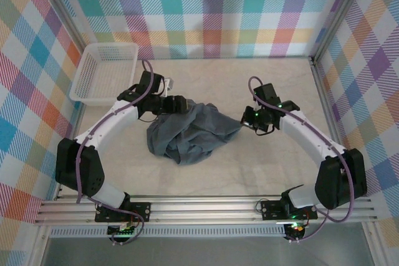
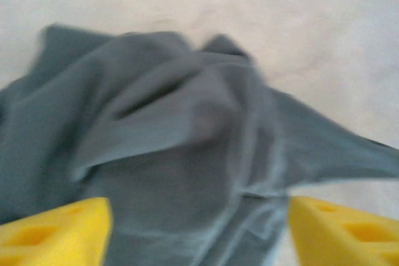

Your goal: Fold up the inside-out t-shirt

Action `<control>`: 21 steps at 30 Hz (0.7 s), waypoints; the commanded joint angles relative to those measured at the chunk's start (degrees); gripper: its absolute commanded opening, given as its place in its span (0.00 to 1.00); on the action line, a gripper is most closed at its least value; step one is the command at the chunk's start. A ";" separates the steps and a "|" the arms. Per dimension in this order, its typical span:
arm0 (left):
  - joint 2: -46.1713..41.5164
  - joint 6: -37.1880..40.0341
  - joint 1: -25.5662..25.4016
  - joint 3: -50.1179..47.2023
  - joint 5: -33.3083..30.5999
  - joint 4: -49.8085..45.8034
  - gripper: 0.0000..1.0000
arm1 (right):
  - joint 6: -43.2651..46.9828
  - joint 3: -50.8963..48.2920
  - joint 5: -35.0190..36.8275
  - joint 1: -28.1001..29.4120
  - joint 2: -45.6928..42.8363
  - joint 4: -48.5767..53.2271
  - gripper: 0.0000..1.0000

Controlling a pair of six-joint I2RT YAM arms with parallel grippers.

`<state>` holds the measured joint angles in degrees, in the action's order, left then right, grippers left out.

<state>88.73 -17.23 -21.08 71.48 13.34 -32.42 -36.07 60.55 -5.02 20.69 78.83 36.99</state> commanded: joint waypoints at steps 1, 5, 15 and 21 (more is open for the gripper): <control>5.36 -1.87 1.56 1.15 -11.84 -8.86 0.93 | 3.15 7.68 2.57 -1.87 -3.88 1.60 0.00; 8.69 -3.11 1.93 -2.35 9.62 -0.12 1.00 | 6.56 15.42 3.38 -2.09 -4.57 3.55 0.00; 5.89 -13.16 -10.16 1.03 15.87 10.10 0.00 | 7.19 35.24 -0.25 -6.12 0.31 4.28 0.00; -5.59 -5.36 -1.21 21.32 2.66 0.51 0.00 | 9.18 68.61 -2.80 -6.62 10.56 6.07 0.00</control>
<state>92.95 -26.00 -26.46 83.29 22.87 -30.39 -28.86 117.86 -5.26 14.57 89.01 43.94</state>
